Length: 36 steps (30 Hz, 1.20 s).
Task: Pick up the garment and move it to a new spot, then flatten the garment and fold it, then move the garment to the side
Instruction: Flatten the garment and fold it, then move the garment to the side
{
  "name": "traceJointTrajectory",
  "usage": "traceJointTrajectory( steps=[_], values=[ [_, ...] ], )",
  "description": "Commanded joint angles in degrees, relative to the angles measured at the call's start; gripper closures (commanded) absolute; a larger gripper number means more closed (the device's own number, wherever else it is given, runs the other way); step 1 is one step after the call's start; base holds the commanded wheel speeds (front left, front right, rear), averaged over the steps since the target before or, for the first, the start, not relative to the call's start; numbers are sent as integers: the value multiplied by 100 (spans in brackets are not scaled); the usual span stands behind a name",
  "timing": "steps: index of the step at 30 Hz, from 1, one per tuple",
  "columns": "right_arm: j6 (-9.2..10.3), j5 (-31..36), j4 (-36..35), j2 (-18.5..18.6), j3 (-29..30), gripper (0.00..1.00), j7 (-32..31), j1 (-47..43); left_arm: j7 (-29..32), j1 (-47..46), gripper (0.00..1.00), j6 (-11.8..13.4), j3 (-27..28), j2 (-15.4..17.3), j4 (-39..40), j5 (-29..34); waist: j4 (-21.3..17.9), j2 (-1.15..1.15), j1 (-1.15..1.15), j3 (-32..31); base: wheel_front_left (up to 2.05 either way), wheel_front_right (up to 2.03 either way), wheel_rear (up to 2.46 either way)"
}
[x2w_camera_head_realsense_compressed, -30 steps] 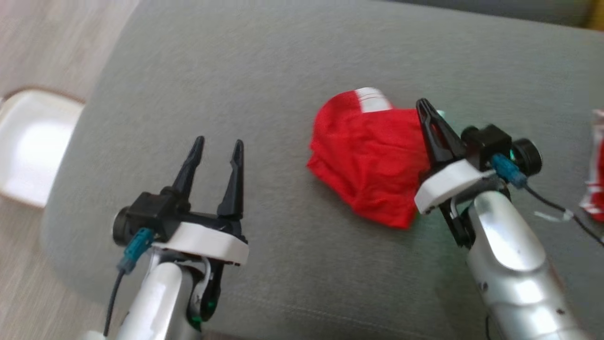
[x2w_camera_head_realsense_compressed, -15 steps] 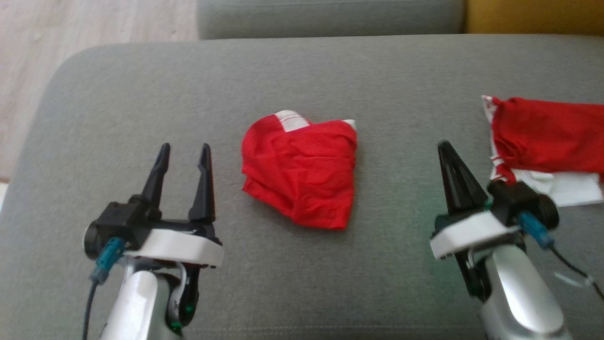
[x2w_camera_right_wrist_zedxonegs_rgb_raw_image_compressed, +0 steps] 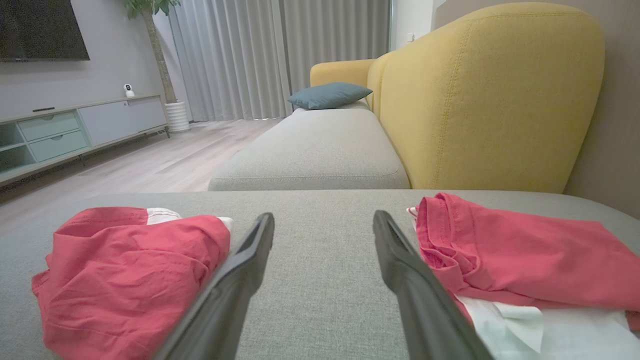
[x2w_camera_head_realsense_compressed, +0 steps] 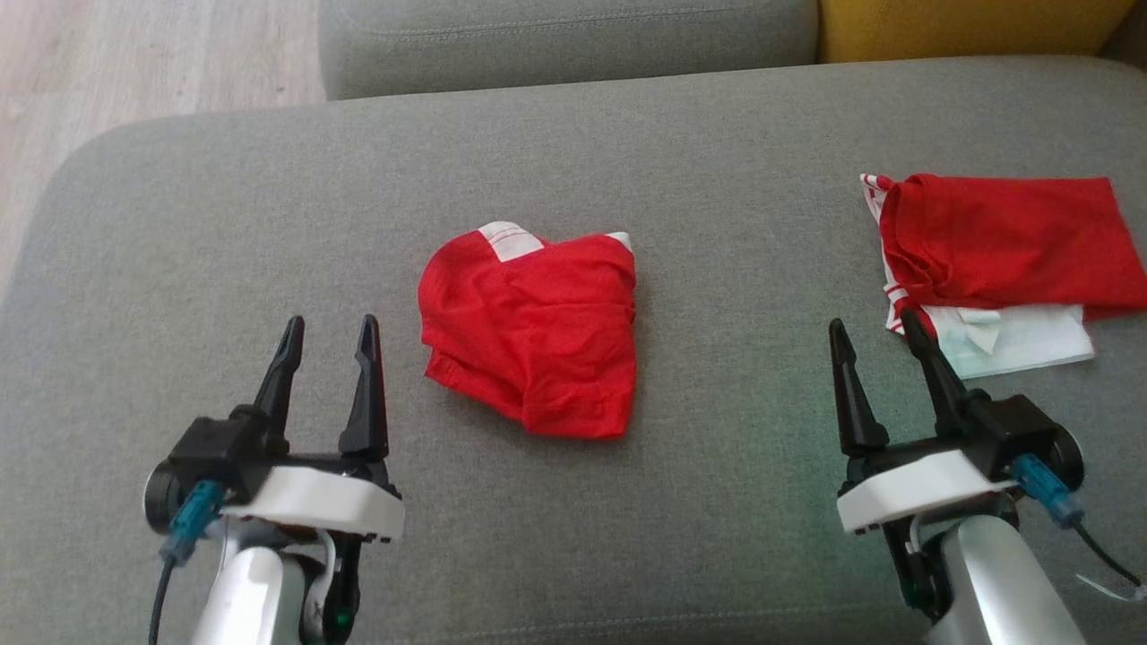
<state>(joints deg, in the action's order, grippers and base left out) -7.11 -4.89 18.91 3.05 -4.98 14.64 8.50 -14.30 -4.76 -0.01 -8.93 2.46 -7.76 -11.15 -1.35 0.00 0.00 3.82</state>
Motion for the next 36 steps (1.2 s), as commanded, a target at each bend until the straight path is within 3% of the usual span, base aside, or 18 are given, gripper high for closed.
traceJointTrajectory(
  steps=[1, 13, 23, 32, 36],
  values=[
    [-37, -4, -213, -17, -96, 0, 36, 124, -70, -163, 0, -9, 189, 42, 156, 48, 4, 0, 0, 9, 0, 0, 0],
    [-37, -31, 112, -17, -445, 0, -210, 357, -70, -317, 0, -35, -33, 42, 147, 54, 368, 0, 0, 268, 0, 0, 0],
    [-37, -924, 763, -17, -906, 0, -684, 989, -70, -540, 0, -10, -237, 42, 93, 32, 1057, 0, 0, 841, 0, 0, 0],
    [-37, -1328, 1685, -17, -906, 0, -957, 1599, -70, -713, 0, 37, -434, 42, 71, -76, 1637, 0, 0, 1105, 0, 0, 0],
    [-37, -1859, 2093, -17, -965, 0, -1144, 1777, -70, -698, 0, 67, -460, 42, 67, -100, 1766, 0, 0, 1113, 0, 0, 0]
  ],
)
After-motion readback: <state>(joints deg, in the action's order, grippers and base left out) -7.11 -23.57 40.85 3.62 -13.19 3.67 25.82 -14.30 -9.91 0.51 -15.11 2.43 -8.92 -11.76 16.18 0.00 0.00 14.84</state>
